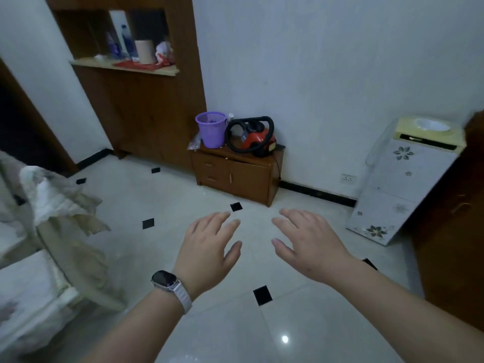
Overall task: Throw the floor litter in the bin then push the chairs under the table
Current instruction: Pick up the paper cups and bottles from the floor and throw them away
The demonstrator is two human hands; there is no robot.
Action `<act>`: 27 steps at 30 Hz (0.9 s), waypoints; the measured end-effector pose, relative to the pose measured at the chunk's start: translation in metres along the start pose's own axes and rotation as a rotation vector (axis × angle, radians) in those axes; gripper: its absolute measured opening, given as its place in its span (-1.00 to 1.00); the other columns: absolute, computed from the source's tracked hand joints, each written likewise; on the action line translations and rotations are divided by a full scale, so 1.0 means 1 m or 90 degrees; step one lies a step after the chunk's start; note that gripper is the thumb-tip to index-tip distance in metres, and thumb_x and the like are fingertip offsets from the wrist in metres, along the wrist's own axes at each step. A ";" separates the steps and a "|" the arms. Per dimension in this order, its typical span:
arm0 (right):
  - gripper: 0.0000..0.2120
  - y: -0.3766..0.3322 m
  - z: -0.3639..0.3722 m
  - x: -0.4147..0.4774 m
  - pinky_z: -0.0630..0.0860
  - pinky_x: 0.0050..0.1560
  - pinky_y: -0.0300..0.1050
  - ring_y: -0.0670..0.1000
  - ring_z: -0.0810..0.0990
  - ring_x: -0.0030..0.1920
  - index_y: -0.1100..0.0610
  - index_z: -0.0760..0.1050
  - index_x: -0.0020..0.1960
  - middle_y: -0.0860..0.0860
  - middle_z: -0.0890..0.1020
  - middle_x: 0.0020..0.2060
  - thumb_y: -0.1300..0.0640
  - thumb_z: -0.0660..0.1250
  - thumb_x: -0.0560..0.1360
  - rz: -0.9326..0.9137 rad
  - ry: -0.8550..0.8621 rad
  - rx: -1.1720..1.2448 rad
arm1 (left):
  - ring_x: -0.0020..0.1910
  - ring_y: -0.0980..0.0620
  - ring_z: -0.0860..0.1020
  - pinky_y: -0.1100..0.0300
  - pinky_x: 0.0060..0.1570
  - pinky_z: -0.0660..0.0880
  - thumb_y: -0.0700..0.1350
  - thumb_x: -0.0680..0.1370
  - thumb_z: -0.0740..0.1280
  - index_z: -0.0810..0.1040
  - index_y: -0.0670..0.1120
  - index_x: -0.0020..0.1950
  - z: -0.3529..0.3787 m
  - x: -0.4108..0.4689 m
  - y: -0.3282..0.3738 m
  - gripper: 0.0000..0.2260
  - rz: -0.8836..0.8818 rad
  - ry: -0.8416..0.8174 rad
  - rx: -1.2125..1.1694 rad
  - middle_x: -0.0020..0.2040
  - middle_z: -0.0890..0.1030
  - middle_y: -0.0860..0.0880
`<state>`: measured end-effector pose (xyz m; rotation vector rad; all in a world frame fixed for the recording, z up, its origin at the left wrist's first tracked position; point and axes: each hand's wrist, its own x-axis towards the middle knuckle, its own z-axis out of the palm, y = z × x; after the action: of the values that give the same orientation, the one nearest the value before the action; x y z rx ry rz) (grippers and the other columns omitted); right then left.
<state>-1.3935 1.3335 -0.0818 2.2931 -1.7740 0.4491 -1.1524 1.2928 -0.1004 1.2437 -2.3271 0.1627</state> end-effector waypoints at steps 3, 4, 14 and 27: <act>-0.57 0.007 0.023 0.041 0.51 0.08 0.02 0.11 0.58 0.12 0.07 0.56 0.17 0.07 0.61 0.17 -0.15 0.14 0.50 -0.033 0.003 0.022 | 0.22 -0.13 0.54 -0.03 0.18 0.46 0.09 0.52 0.24 0.58 -0.03 0.24 0.015 0.020 -0.026 -0.63 -0.018 -0.012 0.023 0.24 0.59 -0.07; -0.57 0.011 0.031 0.055 0.51 0.08 0.02 0.11 0.58 0.12 0.08 0.56 0.17 0.07 0.61 0.16 -0.15 0.14 0.50 -0.044 0.007 0.030 | 0.22 -0.13 0.53 -0.04 0.19 0.46 0.09 0.52 0.24 0.58 -0.03 0.24 0.022 0.028 -0.033 -0.63 -0.021 -0.017 0.029 0.24 0.59 -0.07; -0.55 0.079 0.118 0.229 0.49 0.11 0.02 0.10 0.56 0.15 0.07 0.55 0.22 0.07 0.60 0.16 -0.16 0.15 0.51 -0.161 0.023 0.117 | 0.21 -0.16 0.55 -0.12 0.17 0.48 0.07 0.53 0.24 0.59 -0.06 0.22 0.076 0.161 -0.108 -0.64 -0.103 -0.024 0.147 0.21 0.61 -0.09; -0.55 0.120 0.172 0.431 0.48 0.16 0.01 0.07 0.53 0.22 0.05 0.52 0.27 0.03 0.57 0.21 -0.17 0.16 0.53 -0.272 0.009 0.197 | 0.27 -0.15 0.52 -0.10 0.21 0.47 0.11 0.55 0.22 0.57 -0.06 0.26 0.103 0.298 -0.204 -0.61 -0.208 -0.025 0.216 0.29 0.57 -0.10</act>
<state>-1.3909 0.8544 -0.0887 2.7724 -1.2198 0.6920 -1.1635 0.9180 -0.0740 1.7861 -2.1490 0.4360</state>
